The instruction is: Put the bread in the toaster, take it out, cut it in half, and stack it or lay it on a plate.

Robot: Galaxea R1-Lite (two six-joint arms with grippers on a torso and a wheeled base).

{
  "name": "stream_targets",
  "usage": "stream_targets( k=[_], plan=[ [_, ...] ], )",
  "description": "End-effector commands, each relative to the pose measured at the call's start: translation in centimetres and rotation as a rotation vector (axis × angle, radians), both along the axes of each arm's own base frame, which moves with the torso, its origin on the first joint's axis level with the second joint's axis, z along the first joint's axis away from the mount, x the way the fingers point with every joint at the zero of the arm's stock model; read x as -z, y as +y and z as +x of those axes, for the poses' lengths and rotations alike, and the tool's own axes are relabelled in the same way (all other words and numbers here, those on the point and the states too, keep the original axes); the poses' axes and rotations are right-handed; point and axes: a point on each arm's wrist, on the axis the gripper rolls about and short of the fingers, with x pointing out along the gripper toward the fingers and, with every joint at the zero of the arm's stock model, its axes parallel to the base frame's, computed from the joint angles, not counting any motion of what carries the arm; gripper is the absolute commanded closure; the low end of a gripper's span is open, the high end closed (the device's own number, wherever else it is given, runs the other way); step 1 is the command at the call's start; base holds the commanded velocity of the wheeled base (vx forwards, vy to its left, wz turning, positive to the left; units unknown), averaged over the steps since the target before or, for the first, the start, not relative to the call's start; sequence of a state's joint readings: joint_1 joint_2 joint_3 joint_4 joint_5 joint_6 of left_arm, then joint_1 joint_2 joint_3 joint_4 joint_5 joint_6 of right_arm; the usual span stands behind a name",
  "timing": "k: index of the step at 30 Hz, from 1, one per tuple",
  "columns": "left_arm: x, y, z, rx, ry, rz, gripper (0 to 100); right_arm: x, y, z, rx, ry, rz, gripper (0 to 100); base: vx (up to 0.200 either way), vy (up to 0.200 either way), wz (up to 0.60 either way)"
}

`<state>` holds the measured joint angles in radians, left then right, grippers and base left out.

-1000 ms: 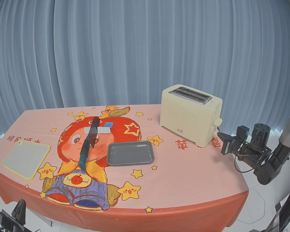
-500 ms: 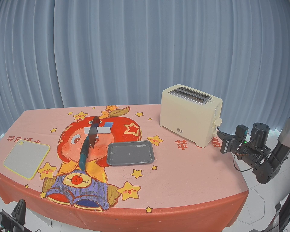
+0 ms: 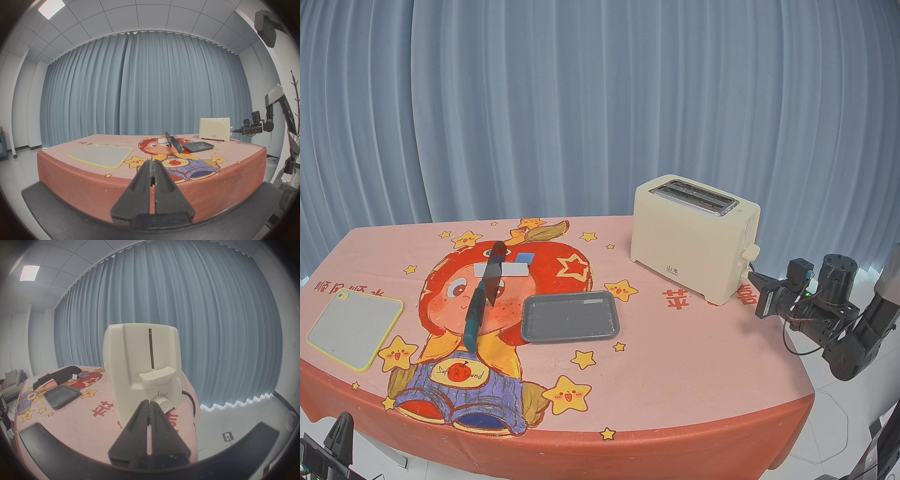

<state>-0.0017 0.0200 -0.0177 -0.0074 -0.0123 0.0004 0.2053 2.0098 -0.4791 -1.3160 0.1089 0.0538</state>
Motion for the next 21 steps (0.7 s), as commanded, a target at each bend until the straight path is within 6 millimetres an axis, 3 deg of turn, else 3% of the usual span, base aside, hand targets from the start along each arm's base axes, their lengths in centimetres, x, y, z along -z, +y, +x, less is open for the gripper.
stream_targets(
  k=[1,21],
  plan=[
    [0.5,0.0,0.1,0.0,0.017,0.0,100,0.1,0.1,0.0,-0.003,0.003,0.0,100,0.0,0.0,0.0],
    [0.5,0.0,0.1,0.0,0.017,0.0,100,0.3,0.1,0.9,0.006,-0.006,0.0,100,0.0,0.0,0.0]
  ],
)
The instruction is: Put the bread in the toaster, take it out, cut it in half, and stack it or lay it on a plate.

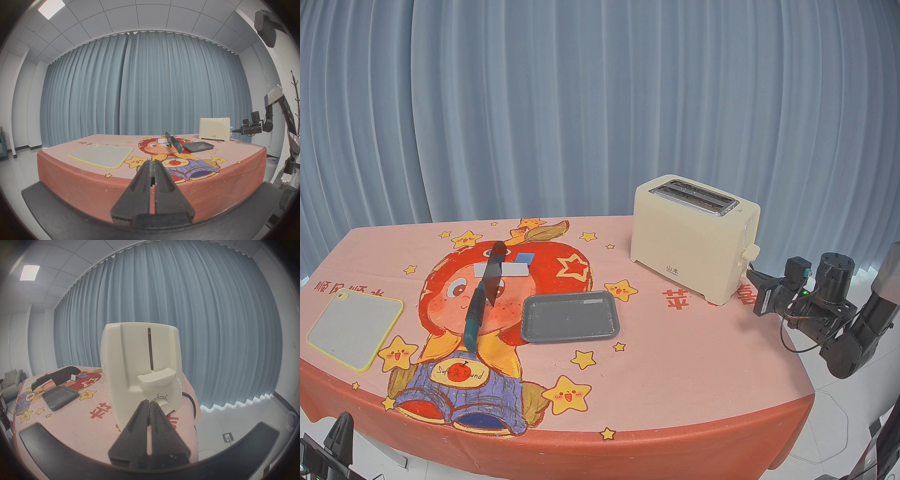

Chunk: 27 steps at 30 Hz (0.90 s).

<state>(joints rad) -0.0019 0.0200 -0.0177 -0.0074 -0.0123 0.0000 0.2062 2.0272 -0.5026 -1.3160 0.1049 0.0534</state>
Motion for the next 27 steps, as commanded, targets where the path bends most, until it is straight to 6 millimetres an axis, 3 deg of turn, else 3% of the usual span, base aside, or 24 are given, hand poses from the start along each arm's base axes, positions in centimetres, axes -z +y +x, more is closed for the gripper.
stream_targets(
  k=[1,10,27],
  plan=[
    [0.5,0.0,0.1,0.0,0.017,0.0,100,0.2,0.0,0.5,0.004,-0.003,0.001,100,0.0,0.0,0.0],
    [0.5,0.0,0.1,0.0,0.017,0.0,100,0.7,-0.3,1.6,0.02,-0.003,0.003,100,0.0,0.0,0.0],
    [0.5,0.0,0.1,0.0,0.017,0.0,100,0.5,-0.3,1.8,0.018,-0.014,0.003,100,0.0,0.0,0.0]
  ],
)
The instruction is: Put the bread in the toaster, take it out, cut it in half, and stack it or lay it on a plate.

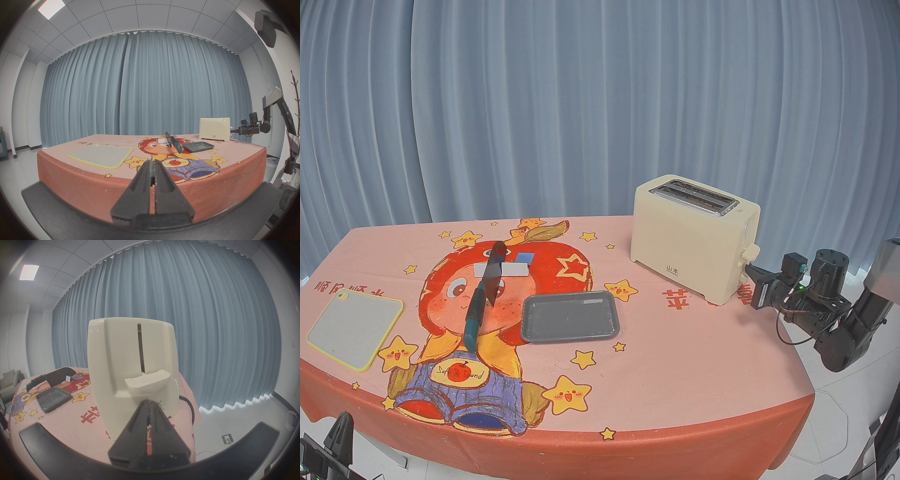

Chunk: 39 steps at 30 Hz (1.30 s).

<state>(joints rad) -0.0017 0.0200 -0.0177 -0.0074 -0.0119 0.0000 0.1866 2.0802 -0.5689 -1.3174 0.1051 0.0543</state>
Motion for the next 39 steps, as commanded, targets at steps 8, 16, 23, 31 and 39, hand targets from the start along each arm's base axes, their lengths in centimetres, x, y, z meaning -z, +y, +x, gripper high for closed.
stream_targets(
  k=[8,16,23,31,39],
  plan=[
    [0.5,0.0,0.1,0.0,0.017,0.0,100,-0.1,0.0,0.1,-0.001,-0.005,0.001,100,0.0,0.0,0.0],
    [0.5,0.0,0.1,0.0,0.017,0.0,100,-0.1,0.0,0.1,-0.001,-0.005,0.002,100,0.0,0.0,0.0],
    [0.5,0.0,0.1,0.0,0.017,0.0,100,0.4,0.0,0.2,0.002,0.008,-0.002,100,0.0,0.0,0.0],
    [0.5,0.0,0.1,0.0,0.017,0.0,100,0.6,0.1,-0.1,-0.005,0.001,-0.005,100,0.0,0.0,0.0],
    [0.5,0.0,0.1,0.0,0.017,0.0,100,0.9,0.4,-0.6,-0.017,0.018,-0.012,100,0.0,0.0,0.0]
  ],
)
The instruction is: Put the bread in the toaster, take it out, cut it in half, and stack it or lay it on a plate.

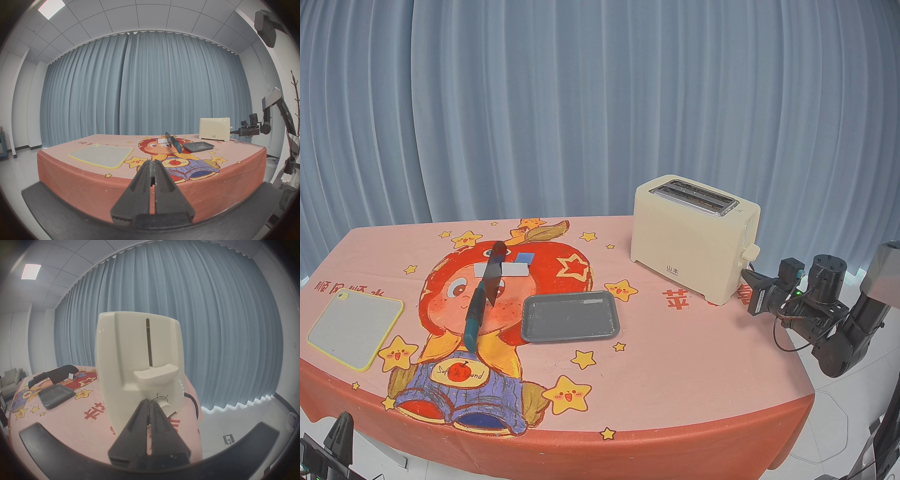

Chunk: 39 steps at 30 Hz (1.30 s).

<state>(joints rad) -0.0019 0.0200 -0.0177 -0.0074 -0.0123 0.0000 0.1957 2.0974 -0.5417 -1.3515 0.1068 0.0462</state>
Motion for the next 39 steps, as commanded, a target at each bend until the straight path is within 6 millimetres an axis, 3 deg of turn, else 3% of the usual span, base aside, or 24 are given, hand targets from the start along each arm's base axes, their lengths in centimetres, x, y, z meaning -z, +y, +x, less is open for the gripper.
stream_targets(
  k=[1,39],
  plan=[
    [0.49,0.0,0.13,0.0,0.017,0.0,100,0.16,0.18,-0.2,-0.004,0.01,-0.003,100,0.0,0.0,0.0],
    [0.49,0.0,0.13,0.0,0.017,0.0,100,1.11,0.33,-1.16,-0.017,0.059,-0.019,100,0.0,0.0,0.0]
  ],
)
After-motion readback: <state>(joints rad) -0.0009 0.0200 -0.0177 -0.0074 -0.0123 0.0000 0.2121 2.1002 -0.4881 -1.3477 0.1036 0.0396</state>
